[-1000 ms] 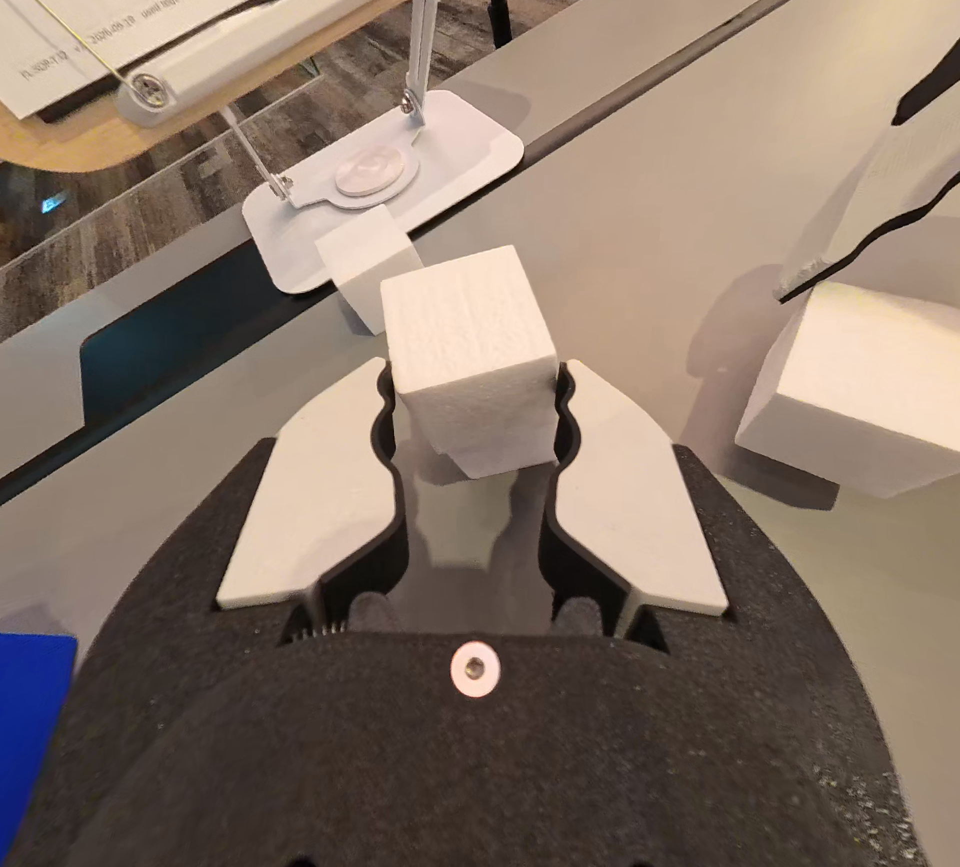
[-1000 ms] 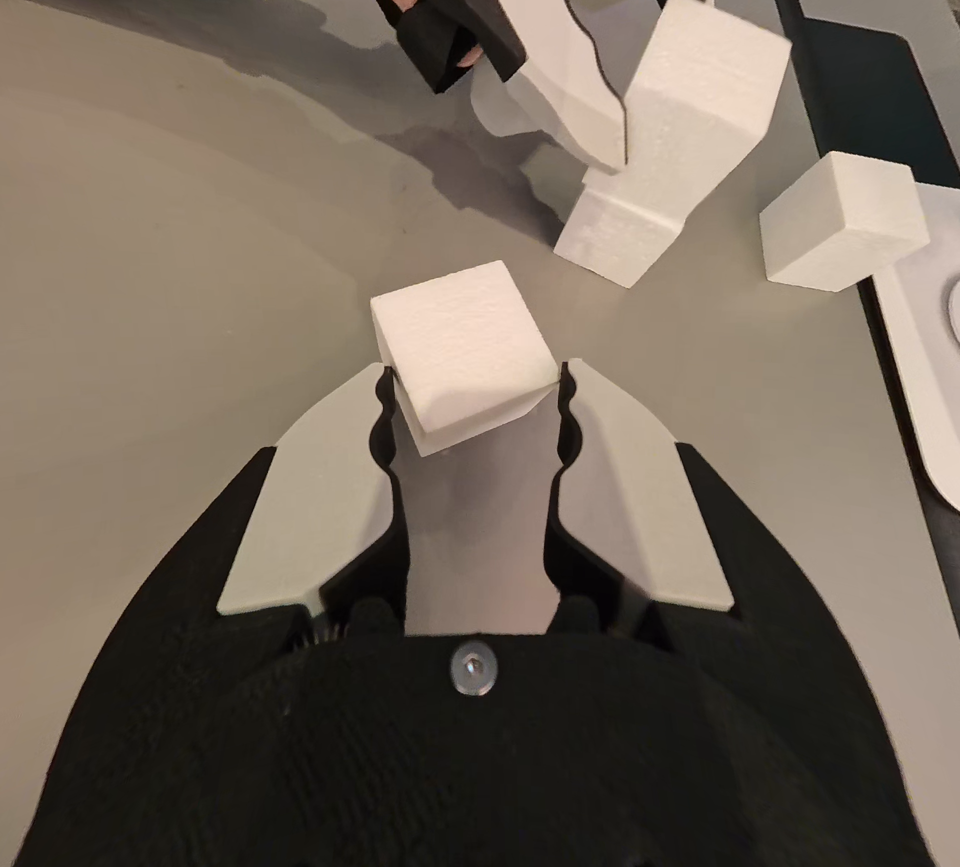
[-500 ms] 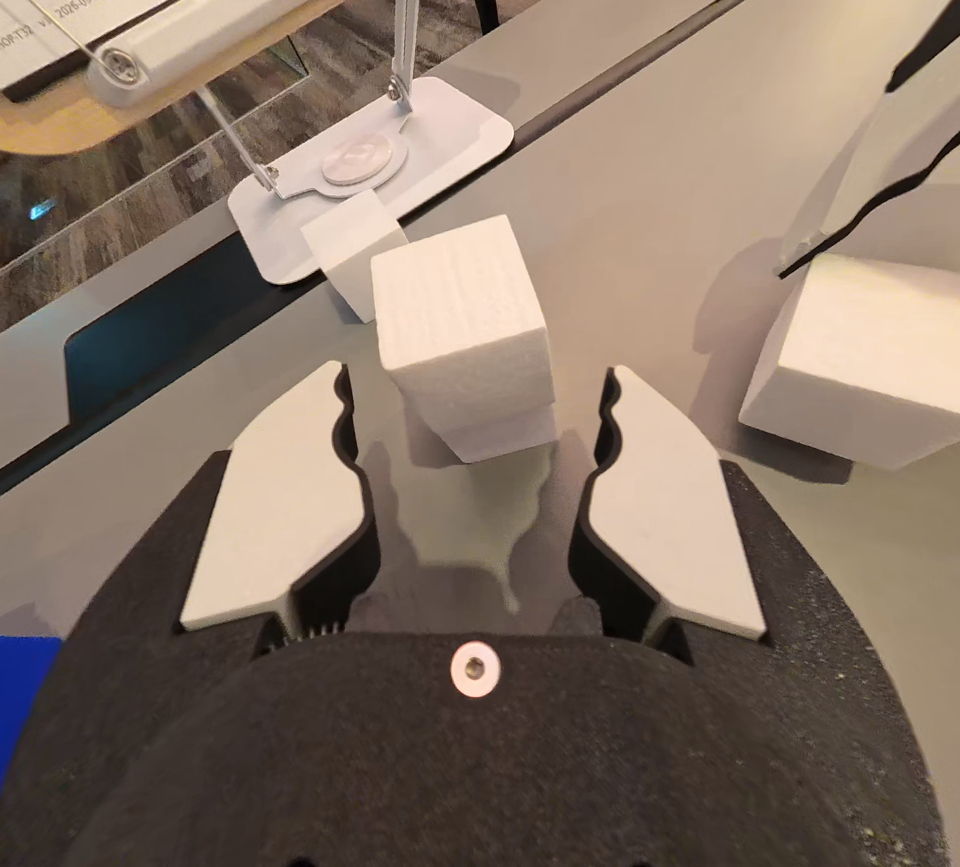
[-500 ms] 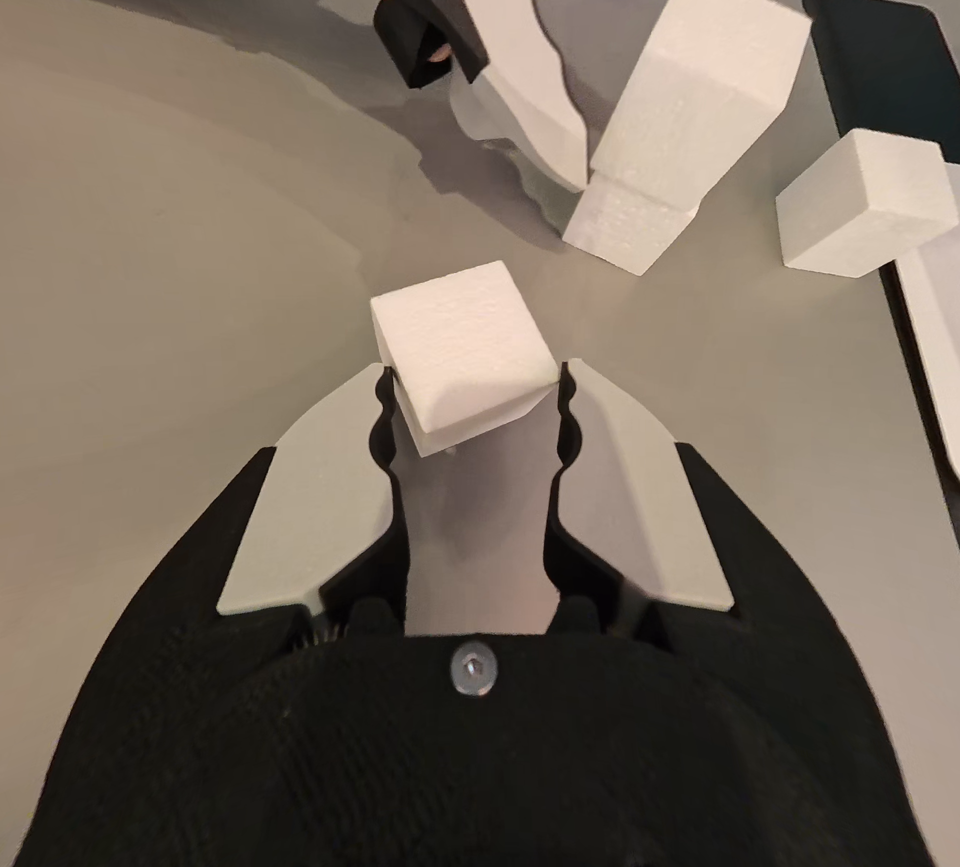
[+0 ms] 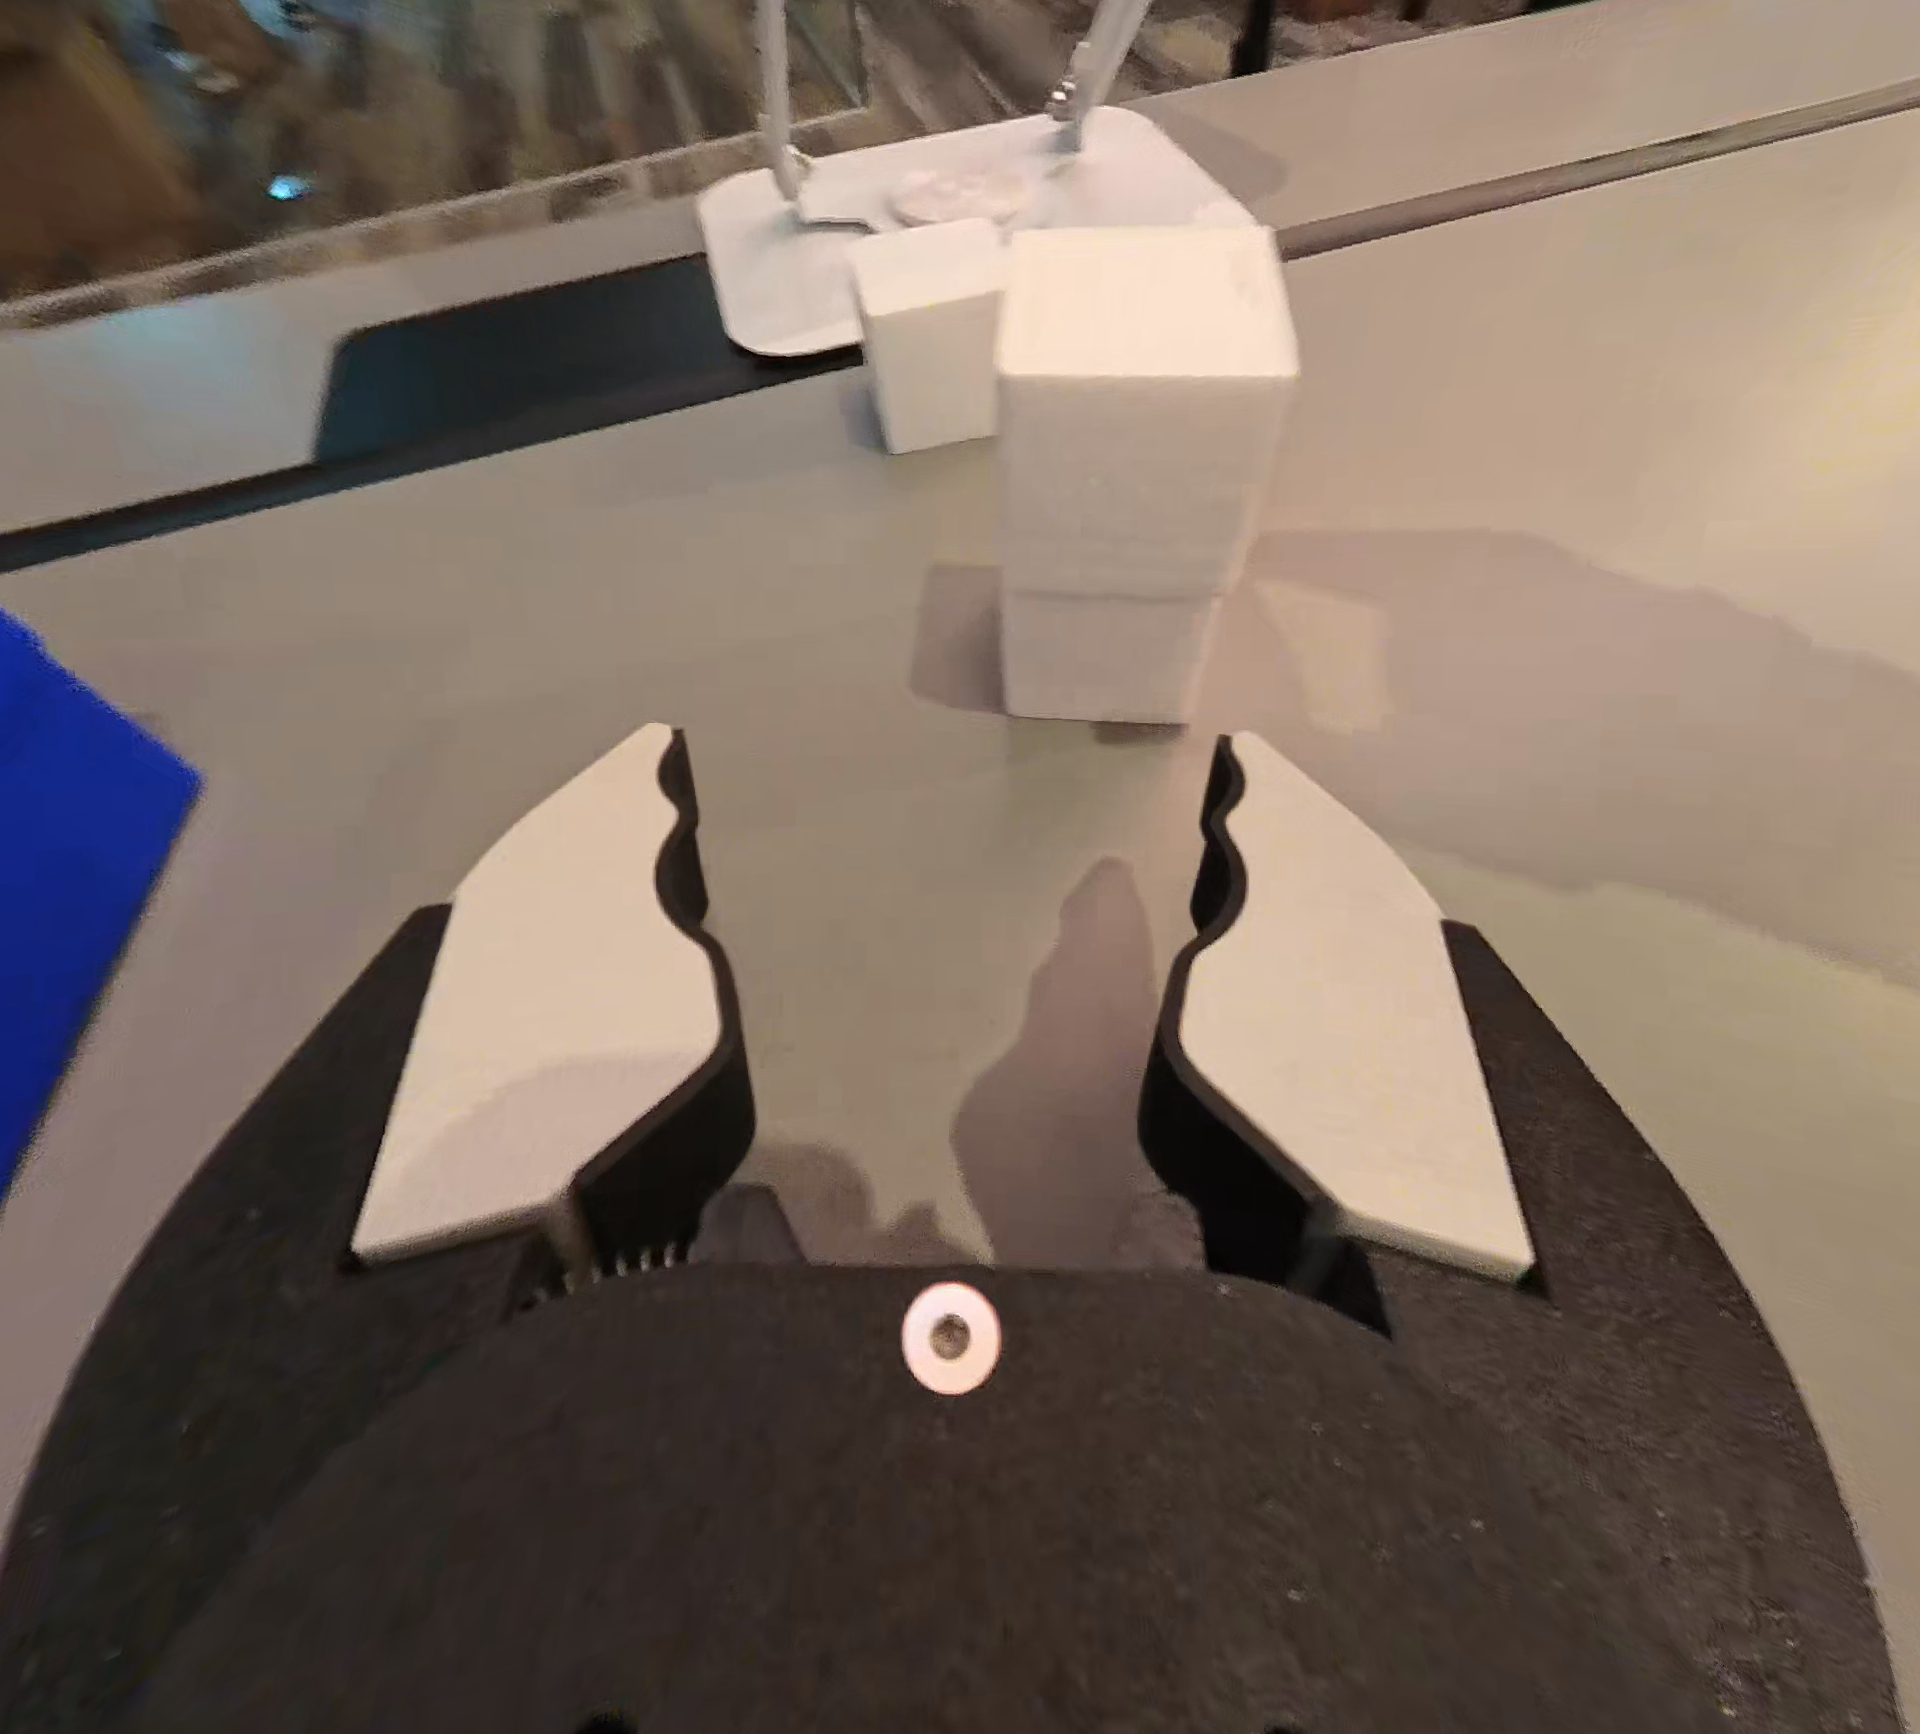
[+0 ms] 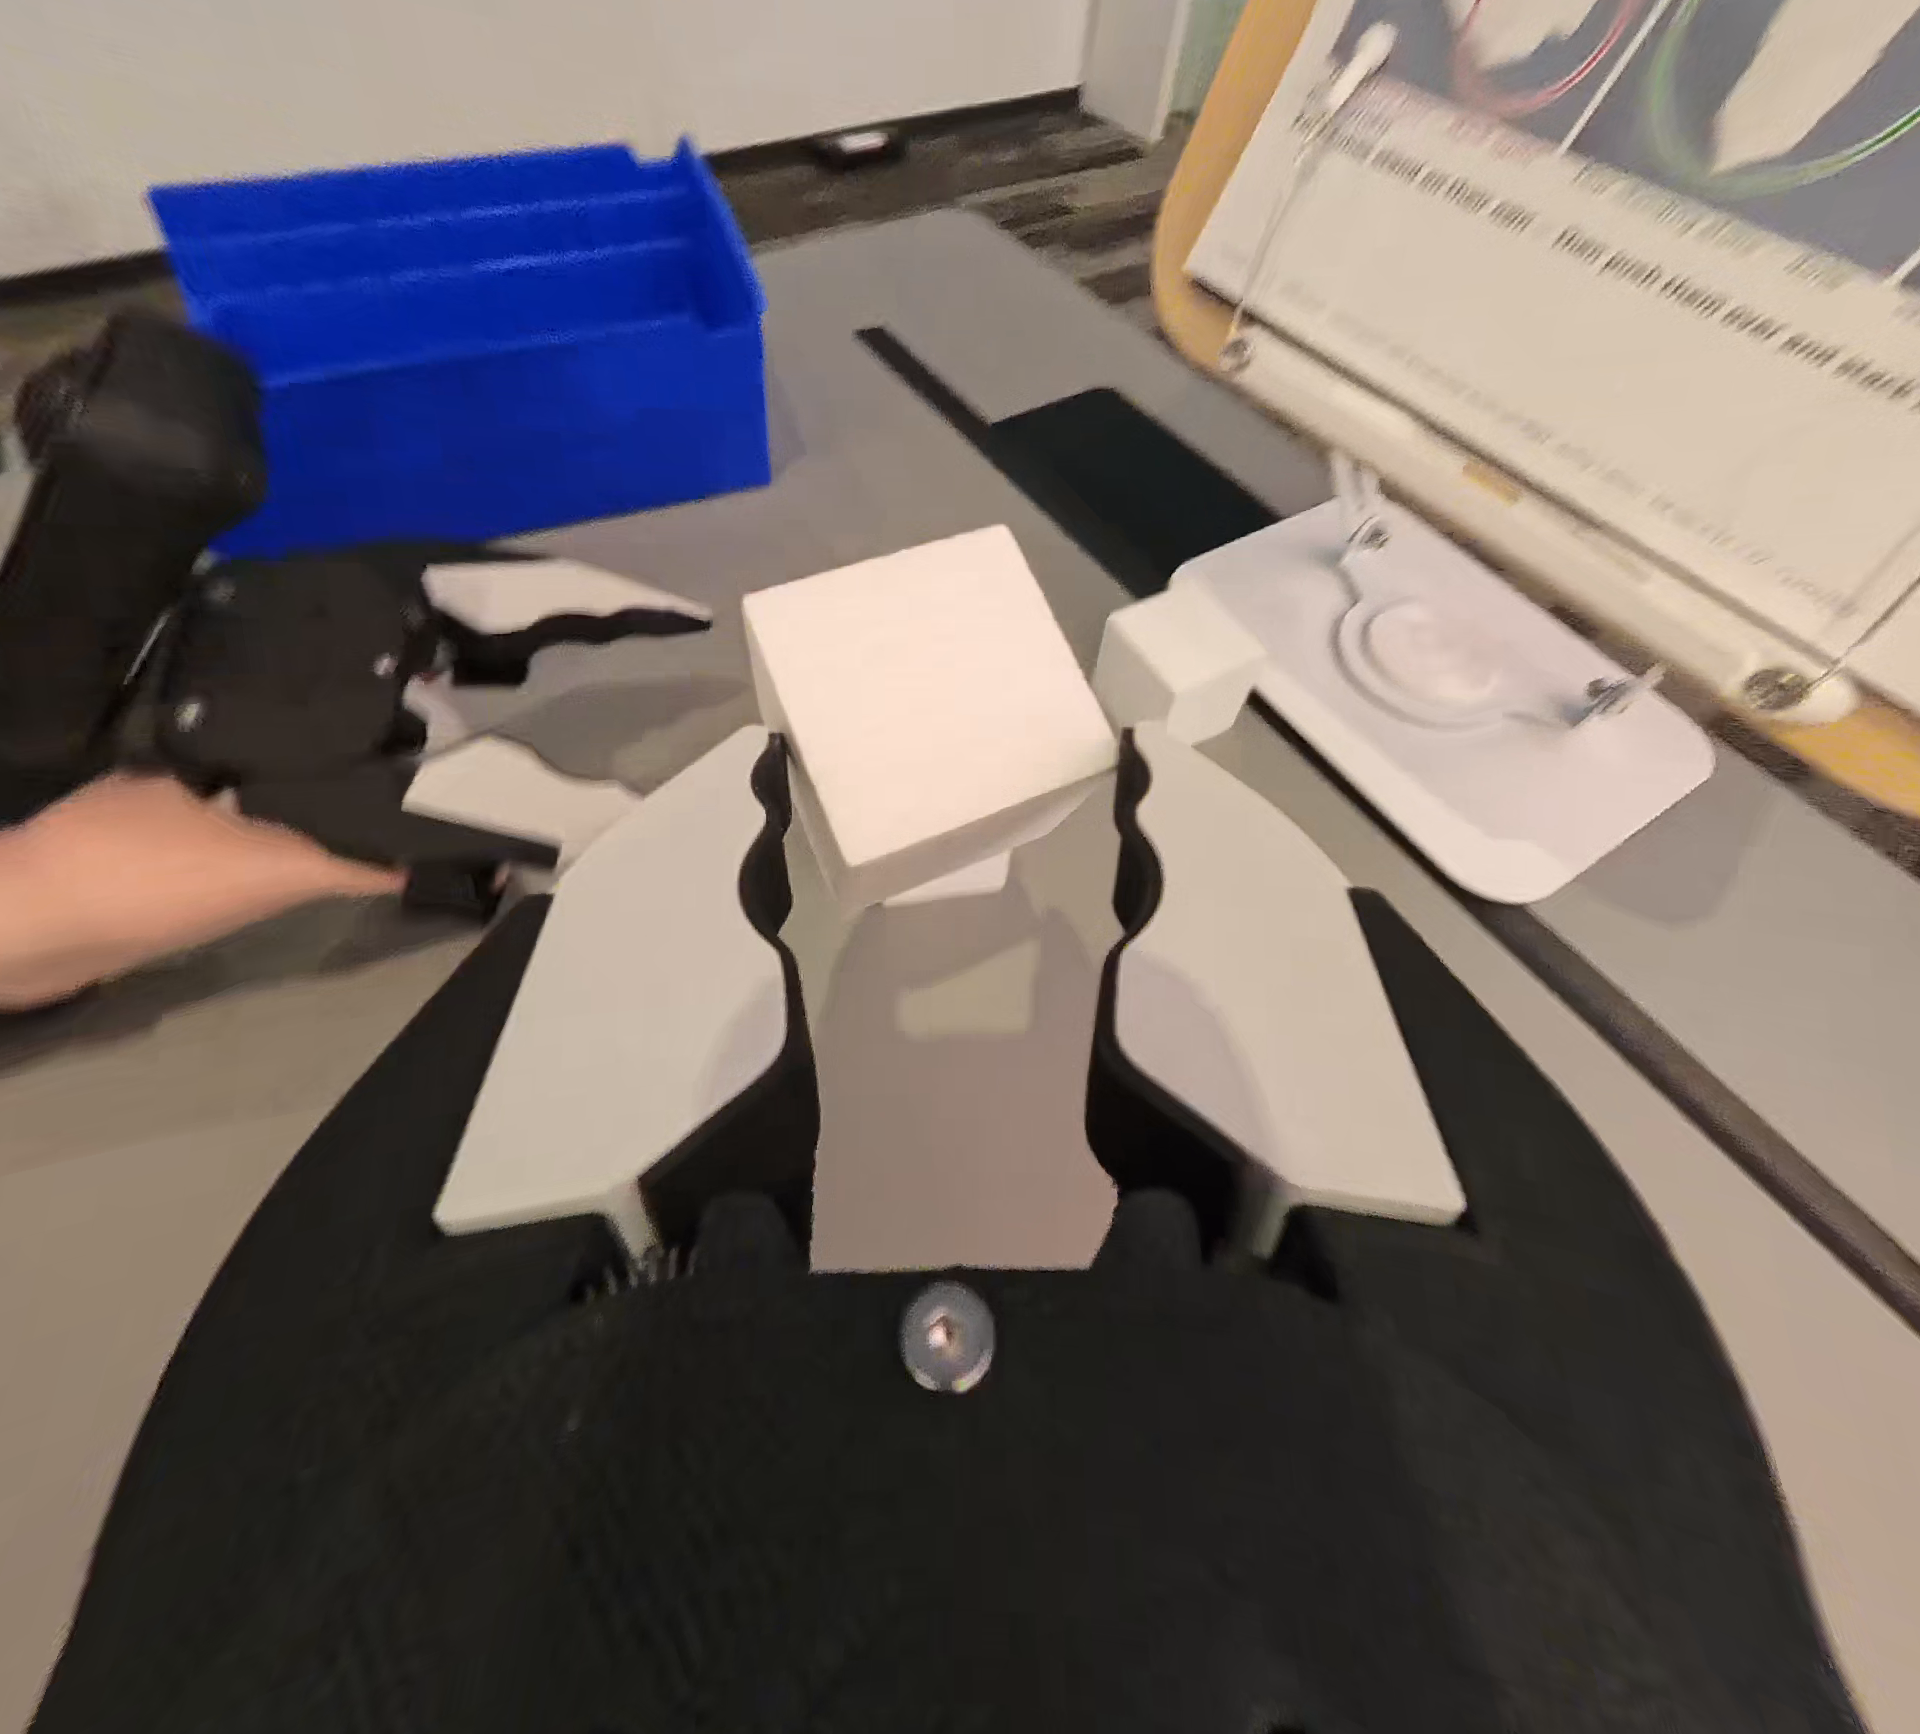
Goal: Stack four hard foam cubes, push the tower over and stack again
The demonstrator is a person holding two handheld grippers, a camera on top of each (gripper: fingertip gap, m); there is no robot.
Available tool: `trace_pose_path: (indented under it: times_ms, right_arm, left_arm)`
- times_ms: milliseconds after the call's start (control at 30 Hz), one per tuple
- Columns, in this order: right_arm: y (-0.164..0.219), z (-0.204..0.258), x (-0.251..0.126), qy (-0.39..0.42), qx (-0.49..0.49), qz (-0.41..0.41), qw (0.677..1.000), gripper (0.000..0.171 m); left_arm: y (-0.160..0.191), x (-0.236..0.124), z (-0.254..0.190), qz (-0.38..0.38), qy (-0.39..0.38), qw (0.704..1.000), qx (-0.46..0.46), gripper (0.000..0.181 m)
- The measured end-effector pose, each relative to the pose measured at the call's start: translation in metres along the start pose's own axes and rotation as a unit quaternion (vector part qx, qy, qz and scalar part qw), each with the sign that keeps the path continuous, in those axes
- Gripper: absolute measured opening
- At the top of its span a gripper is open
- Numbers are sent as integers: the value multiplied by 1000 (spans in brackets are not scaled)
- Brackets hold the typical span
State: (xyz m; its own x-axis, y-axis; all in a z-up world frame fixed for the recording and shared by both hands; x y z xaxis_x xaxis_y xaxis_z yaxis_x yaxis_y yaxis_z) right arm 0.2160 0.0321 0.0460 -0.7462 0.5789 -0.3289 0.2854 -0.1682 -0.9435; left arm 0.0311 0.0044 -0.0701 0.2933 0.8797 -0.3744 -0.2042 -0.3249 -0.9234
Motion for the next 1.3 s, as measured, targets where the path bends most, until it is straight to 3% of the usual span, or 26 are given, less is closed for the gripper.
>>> trace_pose_path:
  times_ms: [133, 333, 600, 900, 1100, 1233, 1300]
  right_arm:
    - [-15, 4, 33, 49, 14, 54, 997, 61]
    - [-9, 12, 68, 89, -11, 110, 990, 61]
    - [1, 17, 80, 95, -3, 121, 988, 61]
    - [4, 17, 85, 108, -17, 125, 986, 62]
    - [-7, 18, 69, 71, -12, 65, 995, 77]
    - [-14, -3, 30, 25, -18, -53, 998, 71]
    - [-1, -30, 18, 24, -6, -67, 997, 65]
  left_arm:
    - [5, -2, 21, -3, -35, 999, -35, 94]
    - [-4, -10, 36, -26, -5, 993, -116, 91]
    - [-3, -7, 32, -25, 47, 986, -158, 89]
    - [-3, -7, 35, -26, 50, 985, -163, 87]
    - [-4, -7, 33, -24, 55, 985, -162, 87]
    - [-6, -9, 35, -30, 57, 984, -167, 87]
    - [-8, -10, 35, -32, 64, 982, -175, 86]
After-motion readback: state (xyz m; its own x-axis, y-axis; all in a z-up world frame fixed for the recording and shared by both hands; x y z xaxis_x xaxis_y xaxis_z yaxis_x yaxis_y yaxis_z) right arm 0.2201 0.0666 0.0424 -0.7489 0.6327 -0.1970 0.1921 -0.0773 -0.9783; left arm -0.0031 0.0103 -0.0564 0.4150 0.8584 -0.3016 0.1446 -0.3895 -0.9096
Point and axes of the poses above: each gripper's, where its closed fingertips meet, x out along the fingers, y out of its underside, z = x × y across the jaws, the point moved 7 cm from there along -x, back along the fingers, and after that the axes turned 2 degrees about -z, right-handed, at the moved point
